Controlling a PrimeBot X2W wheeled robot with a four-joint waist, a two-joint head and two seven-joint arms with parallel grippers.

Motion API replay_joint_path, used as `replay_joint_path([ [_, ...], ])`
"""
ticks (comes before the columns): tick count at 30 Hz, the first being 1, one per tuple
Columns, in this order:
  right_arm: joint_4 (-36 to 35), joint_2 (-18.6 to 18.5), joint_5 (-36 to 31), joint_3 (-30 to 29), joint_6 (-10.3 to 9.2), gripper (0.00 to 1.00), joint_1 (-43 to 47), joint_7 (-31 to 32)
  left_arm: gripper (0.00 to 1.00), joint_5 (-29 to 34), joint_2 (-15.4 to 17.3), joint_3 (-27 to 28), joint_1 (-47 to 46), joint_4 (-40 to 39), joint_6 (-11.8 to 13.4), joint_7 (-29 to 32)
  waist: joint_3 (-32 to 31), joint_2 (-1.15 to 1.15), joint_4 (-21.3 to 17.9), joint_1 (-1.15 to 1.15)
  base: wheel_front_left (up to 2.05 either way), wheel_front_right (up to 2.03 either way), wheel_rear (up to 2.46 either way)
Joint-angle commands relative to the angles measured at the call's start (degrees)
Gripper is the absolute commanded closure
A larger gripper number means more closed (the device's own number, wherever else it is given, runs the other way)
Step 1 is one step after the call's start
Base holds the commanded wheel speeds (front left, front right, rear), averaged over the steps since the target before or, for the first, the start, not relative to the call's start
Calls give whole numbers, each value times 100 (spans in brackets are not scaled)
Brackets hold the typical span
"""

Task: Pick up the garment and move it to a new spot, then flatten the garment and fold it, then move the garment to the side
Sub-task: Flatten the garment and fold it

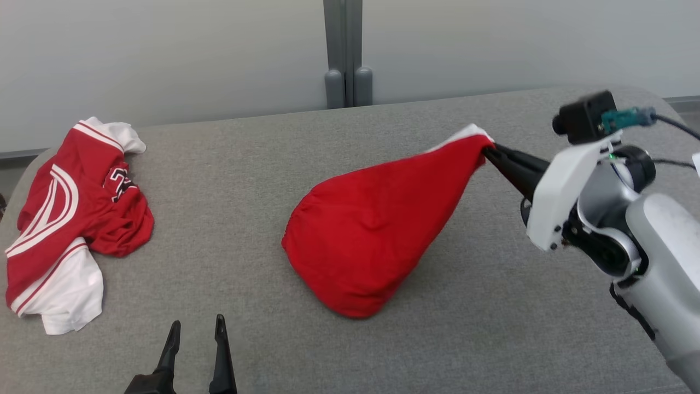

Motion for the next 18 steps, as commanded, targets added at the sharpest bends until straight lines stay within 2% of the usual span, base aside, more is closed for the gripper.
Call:
replay_joint_path([
  [1, -49, -53, 56, -85, -6, 100, 285, 8, 0, -28, 10, 15, 20, -23, 15, -1, 6, 0, -100, 0, 0, 0, 0],
  [5, 22, -209, -85, -442, -6, 100, 1023, -6, 0, -29, 10, 15, 3, -43, 14, -1, 22, 0, -190, 0, 0, 0, 0],
  [9, 304, -150, -260, -819, -6, 100, 1552, -36, 0, 13, 10, 49, 41, -33, -16, -2, 46, 0, -288, 0, 0, 0, 0],
  [18, 1345, 357, -695, -1299, -7, 100, 1967, -184, 0, 64, 11, 9, -65, -4, -73, -1, 128, 0, -395, 0, 0, 0, 0],
])
